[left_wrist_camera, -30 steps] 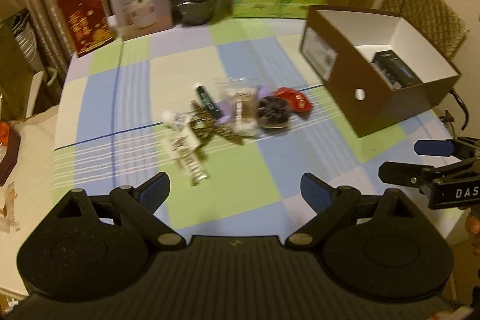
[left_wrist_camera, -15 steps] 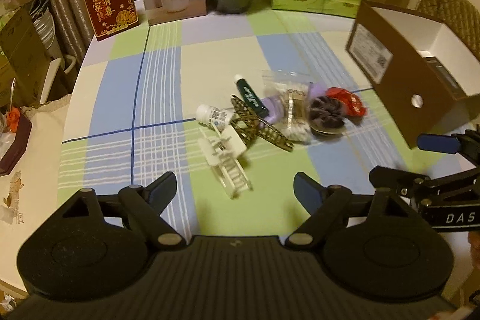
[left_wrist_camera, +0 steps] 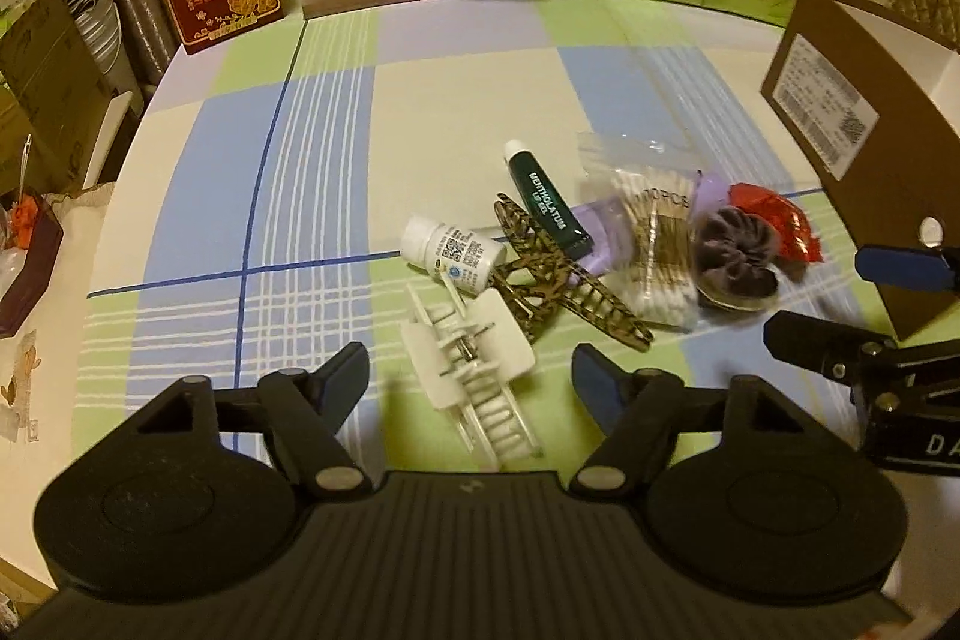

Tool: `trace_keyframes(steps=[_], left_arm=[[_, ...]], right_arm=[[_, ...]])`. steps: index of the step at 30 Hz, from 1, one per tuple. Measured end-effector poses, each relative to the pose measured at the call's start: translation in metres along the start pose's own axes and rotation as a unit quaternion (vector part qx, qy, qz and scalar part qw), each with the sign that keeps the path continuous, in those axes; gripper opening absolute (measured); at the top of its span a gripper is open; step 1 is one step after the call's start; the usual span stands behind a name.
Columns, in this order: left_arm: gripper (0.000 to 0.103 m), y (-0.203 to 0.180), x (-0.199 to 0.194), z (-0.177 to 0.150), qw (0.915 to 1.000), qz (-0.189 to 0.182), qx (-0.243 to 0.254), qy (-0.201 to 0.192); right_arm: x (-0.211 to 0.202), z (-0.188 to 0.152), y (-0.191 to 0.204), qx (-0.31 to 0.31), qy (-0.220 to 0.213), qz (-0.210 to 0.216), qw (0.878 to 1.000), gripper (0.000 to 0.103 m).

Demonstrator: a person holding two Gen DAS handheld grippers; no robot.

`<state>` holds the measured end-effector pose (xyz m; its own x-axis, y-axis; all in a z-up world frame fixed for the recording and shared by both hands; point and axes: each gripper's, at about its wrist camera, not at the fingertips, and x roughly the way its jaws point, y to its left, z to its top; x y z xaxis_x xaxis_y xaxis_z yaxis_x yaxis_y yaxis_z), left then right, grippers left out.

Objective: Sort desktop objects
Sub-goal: 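Withdraw both grippers from the brown box back toward the remaining items, then grasp the white plastic hair clip with the left gripper while the right grasps the brown scrunchie, then carry the hair clip with the left gripper while the right carries the scrunchie into the brown box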

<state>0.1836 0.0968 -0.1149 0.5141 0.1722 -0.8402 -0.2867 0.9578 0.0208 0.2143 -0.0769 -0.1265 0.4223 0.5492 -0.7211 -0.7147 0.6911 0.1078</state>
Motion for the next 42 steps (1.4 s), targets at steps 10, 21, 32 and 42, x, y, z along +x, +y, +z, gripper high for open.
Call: trace_keyframes(steps=[10, 21, 32, 42], left_arm=[[0.042, 0.012, 0.015, 0.0, 1.0, 0.005, -0.005, 0.004], [0.041, 0.029, 0.01, -0.009, 0.9996, 0.019, 0.019, 0.004], [0.041, 0.025, 0.0, -0.021, 0.9992, 0.013, 0.035, 0.011], [0.041, 0.013, -0.015, -0.036, 0.999, -0.007, 0.039, 0.019]], right_arm=[[0.025, 0.007, 0.001, -0.04, -0.003, 0.001, 0.999, 0.067], [0.056, 0.003, -0.002, -0.055, 0.03, -0.004, 0.998, 0.037], [0.033, -0.009, -0.008, -0.016, 0.063, 0.021, 0.998, 0.017], [-0.008, -0.038, -0.002, 0.008, 0.096, 0.046, 0.994, 0.017]])
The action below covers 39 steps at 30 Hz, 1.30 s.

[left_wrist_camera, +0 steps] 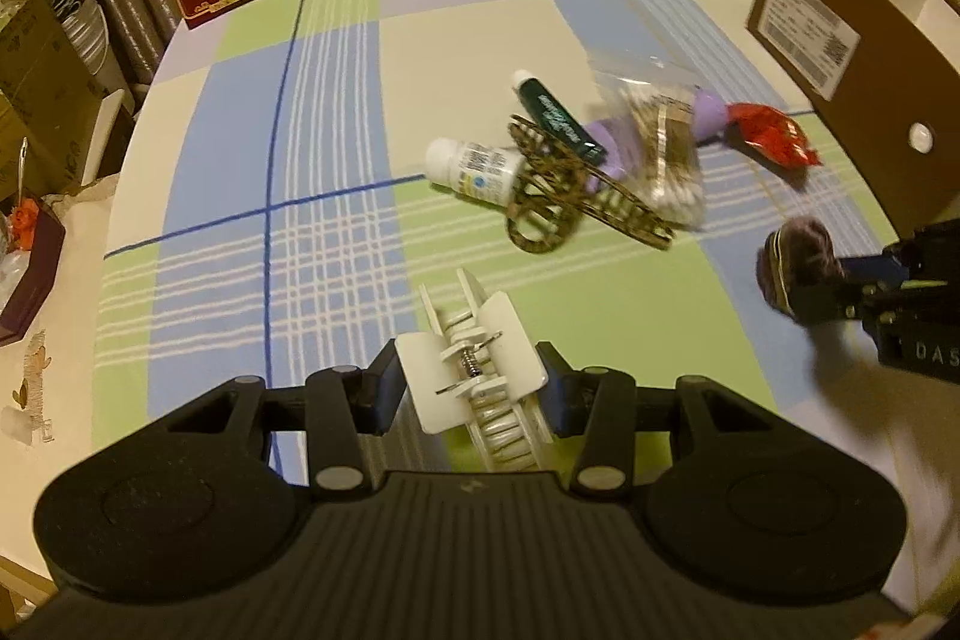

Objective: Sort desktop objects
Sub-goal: 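Carry the hair clip with the left gripper while the right carries the scrunchie into the brown box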

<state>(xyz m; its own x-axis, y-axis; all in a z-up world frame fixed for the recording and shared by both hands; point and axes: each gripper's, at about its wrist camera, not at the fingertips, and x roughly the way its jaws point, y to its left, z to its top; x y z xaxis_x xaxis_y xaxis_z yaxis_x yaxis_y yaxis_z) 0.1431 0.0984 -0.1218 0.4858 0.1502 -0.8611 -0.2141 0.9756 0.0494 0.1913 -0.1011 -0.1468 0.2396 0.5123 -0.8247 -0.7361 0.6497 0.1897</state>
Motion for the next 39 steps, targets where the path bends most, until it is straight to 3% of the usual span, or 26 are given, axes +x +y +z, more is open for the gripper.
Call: trace_keyframes(steps=[11, 18, 28, 39], left_arm=[[0.04, -0.029, -0.03, -0.01, 0.9997, -0.015, 0.016, -0.012], [0.04, -0.058, -0.066, -0.007, 0.9981, -0.035, 0.028, -0.041], [0.04, -0.122, -0.106, 0.019, 0.9908, -0.07, 0.067, -0.095], [0.04, -0.204, -0.118, 0.059, 0.9789, -0.113, 0.107, -0.133]], right_arm=[[-0.049, -0.02, -0.009, 0.018, -0.023, 0.016, 0.999, 0.017], [-0.094, -0.029, -0.028, 0.028, -0.048, 0.02, 0.998, 0.017], [-0.152, -0.032, -0.064, 0.038, -0.085, 0.016, 0.996, 0.017], [-0.204, -0.024, -0.131, 0.043, -0.125, 0.009, 0.991, 0.017]])
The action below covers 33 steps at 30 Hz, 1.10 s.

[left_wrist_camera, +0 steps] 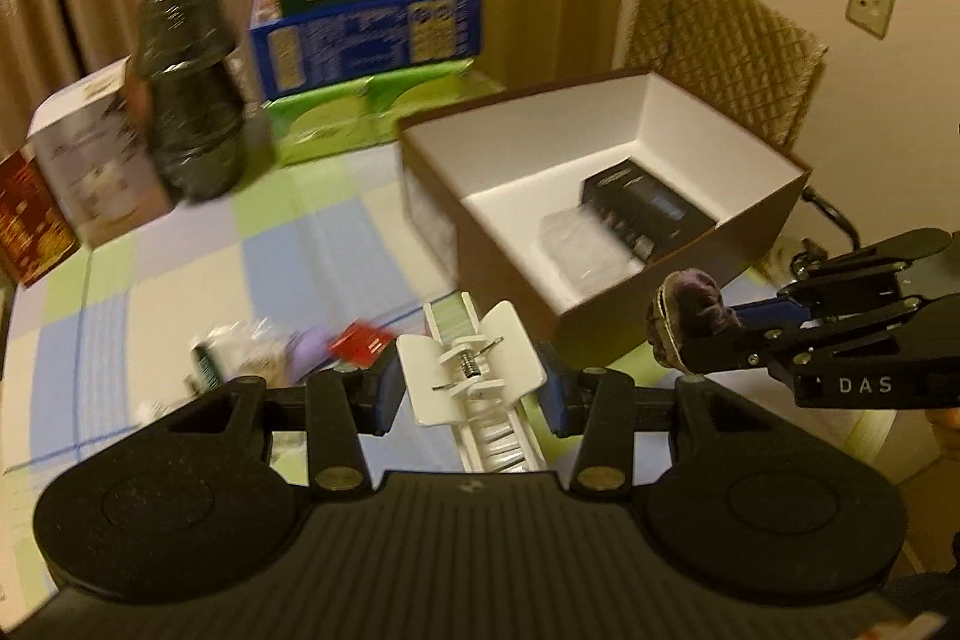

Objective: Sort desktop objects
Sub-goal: 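Carry the hair clip with the left gripper while the right carries the scrunchie into the brown box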

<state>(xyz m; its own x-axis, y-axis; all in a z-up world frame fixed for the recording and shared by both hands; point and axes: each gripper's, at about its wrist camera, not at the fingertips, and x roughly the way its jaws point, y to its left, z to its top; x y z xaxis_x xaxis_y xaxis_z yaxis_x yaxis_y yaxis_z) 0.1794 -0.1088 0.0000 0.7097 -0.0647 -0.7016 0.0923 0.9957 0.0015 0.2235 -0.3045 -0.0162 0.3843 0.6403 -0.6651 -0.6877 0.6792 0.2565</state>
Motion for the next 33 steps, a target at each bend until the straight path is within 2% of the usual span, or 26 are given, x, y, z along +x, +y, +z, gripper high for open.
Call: trace_keyframes(steps=[8, 15, 26, 33], left_arm=[[0.04, -0.039, 0.031, 0.049, 0.9996, -0.015, 0.009, -0.023], [0.04, -0.063, 0.085, 0.088, 0.9999, -0.001, 0.005, -0.016], [0.04, -0.053, 0.183, 0.136, 0.9986, 0.037, -0.036, 0.013], [0.04, -0.043, 0.24, 0.144, 0.9945, 0.077, -0.047, 0.052]], right_arm=[[-0.006, 0.037, -0.063, -0.001, -0.021, -0.01, 1.0, 0.017], [0.03, 0.073, -0.11, -0.019, -0.006, -0.014, 1.0, 0.017], [0.103, 0.11, -0.166, -0.03, 0.037, -0.027, 0.998, 0.017], [0.136, 0.116, -0.189, -0.025, 0.066, -0.031, 0.997, 0.017]])
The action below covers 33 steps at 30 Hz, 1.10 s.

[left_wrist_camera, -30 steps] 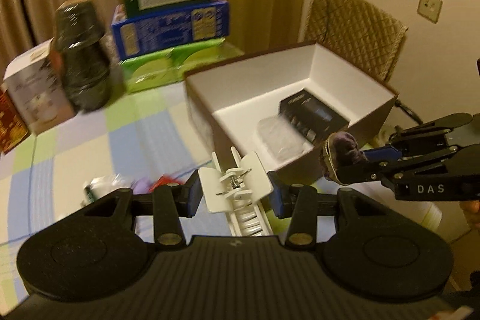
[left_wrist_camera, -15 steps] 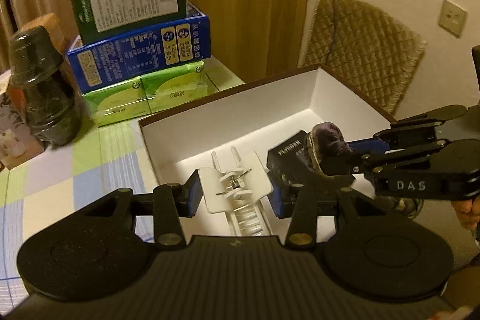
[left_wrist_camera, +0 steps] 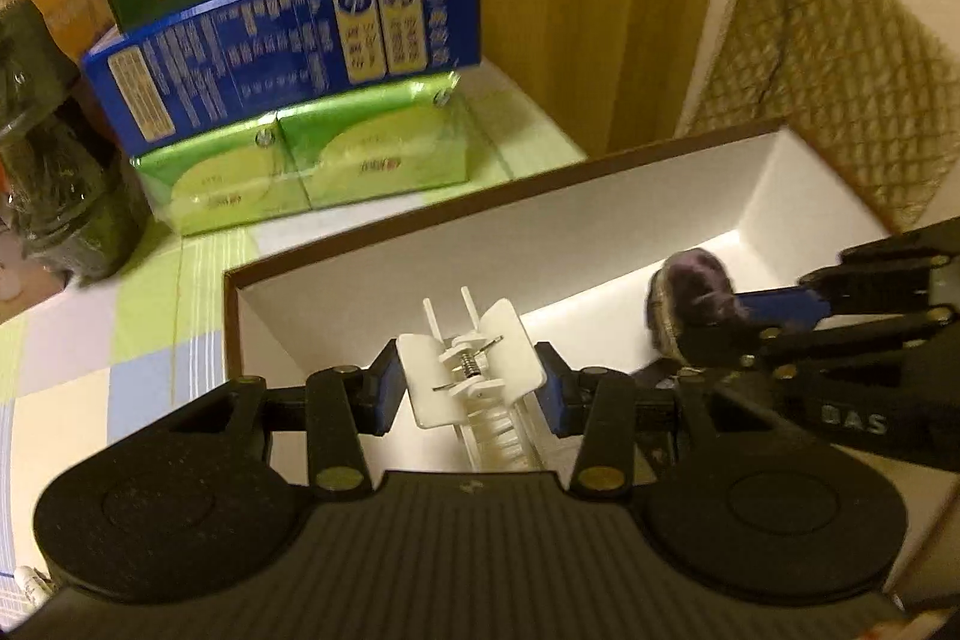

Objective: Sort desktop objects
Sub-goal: 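Carry the hair clip with the left gripper while the right carries the scrunchie into the brown box, then release the hair clip with the left gripper while the right releases the scrunchie in the box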

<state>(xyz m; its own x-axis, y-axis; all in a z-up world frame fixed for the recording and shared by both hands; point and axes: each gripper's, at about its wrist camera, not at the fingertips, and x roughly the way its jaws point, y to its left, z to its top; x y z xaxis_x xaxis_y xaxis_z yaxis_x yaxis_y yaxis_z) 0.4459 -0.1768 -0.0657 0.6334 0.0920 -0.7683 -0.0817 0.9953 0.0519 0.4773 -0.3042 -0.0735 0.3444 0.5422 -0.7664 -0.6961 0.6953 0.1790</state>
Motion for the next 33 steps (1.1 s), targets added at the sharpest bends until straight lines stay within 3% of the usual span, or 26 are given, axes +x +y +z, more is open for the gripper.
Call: trace_keyframes(steps=[15, 18, 25, 26, 27, 29, 33], left_arm=[[0.041, 0.001, 0.036, 0.007, 0.9995, 0.016, -0.02, 0.019], [0.051, 0.003, 0.036, 0.008, 0.9994, 0.016, -0.02, 0.023], [0.054, 0.009, 0.026, 0.01, 0.9993, 0.018, -0.02, 0.024], [0.055, 0.01, 0.025, 0.01, 0.9993, 0.021, -0.02, 0.024], [0.056, 0.011, 0.023, 0.01, 0.9992, 0.023, -0.021, 0.023], [0.059, 0.013, 0.019, 0.011, 0.9992, 0.024, -0.024, 0.022], [0.063, 0.018, 0.009, 0.01, 0.9991, 0.029, -0.025, 0.017]], right_arm=[[0.019, 0.005, -0.005, -0.008, 0.015, -0.005, 1.0, 0.017], [0.019, 0.007, -0.004, -0.008, 0.016, -0.006, 1.0, 0.017], [0.019, 0.01, 0.001, -0.021, 0.008, -0.003, 1.0, 0.018], [0.019, 0.011, 0.003, -0.025, 0.004, 0.001, 1.0, 0.024], [0.018, 0.011, 0.005, -0.03, -0.002, 0.006, 1.0, 0.04], [0.014, 0.012, 0.009, -0.039, -0.021, -0.008, 0.999, 0.063], [0.007, 0.011, 0.008, -0.043, -0.024, -0.007, 0.999, 0.069]])
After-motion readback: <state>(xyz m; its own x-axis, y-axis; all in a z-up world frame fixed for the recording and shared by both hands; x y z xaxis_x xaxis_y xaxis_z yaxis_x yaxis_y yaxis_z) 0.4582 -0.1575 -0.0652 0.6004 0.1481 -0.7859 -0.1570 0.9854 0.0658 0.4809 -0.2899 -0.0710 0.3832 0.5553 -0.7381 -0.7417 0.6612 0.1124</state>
